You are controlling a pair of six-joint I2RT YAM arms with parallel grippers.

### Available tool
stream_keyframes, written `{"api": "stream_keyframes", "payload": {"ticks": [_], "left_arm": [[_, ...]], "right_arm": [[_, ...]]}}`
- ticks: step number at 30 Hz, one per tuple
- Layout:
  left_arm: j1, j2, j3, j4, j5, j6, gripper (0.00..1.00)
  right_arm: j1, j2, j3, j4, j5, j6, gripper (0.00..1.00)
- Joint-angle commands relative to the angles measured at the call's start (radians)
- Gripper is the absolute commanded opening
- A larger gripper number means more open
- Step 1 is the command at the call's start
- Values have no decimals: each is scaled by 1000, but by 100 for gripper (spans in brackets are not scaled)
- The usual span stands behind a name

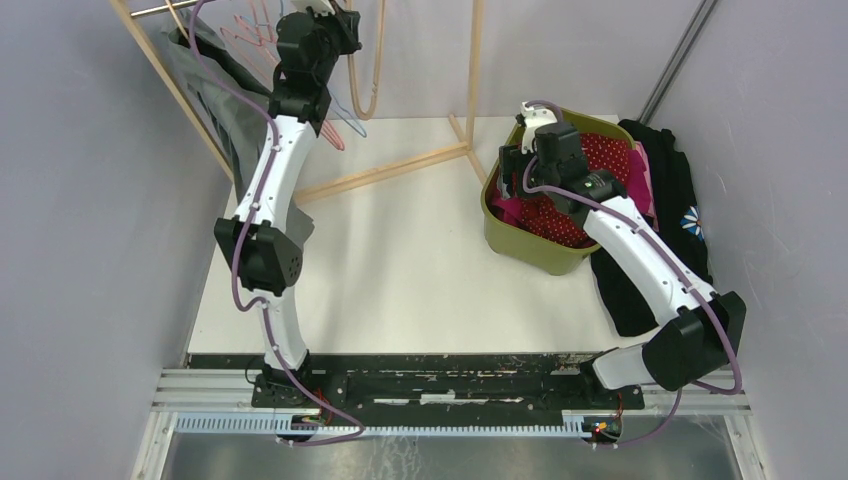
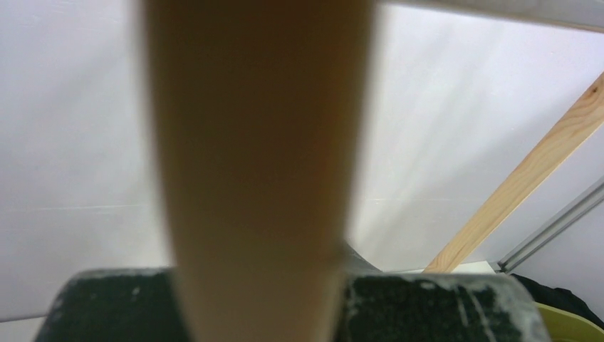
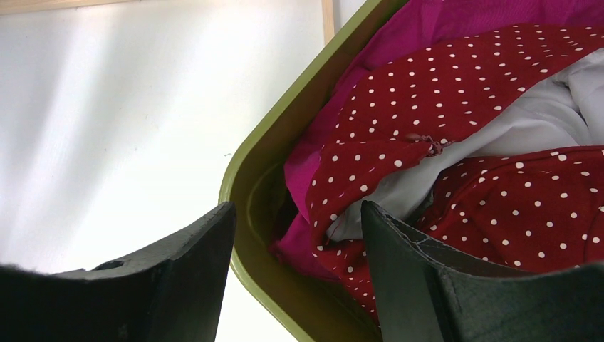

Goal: Remove the skirt from the hanger
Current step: Place the hanger at the clothesline.

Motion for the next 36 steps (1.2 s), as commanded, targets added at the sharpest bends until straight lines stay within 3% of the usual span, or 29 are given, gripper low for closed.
{"api": "stream_keyframes", "payload": {"ticks": [1,5,9,13,19,23,25,36], "left_arm": [[7,20,80,-65,-98,-31,3],[8,16,80,-147,-160,-2,3],[8,2,74,-207,-190,46,19],[5,-38,36,-252,-217,96,23],[6,-88,-34,-299,-256,148,38],[7,-96,-40,-313,-248,152,41],[6,-99,-33,-316,-251,155,48],[6,-108,32,-304,-223,136,50]], "right_arm": [[3,-11,43,20,12,9,70],[3,-12,42,21,8,12,70],[3,-15,39,22,6,16,70],[3,-16,39,24,2,22,70],[3,-19,37,26,-10,41,69],[3,-29,27,31,-17,55,68],[3,-36,18,37,-19,58,68],[3,-42,1,51,-30,65,67]]}}
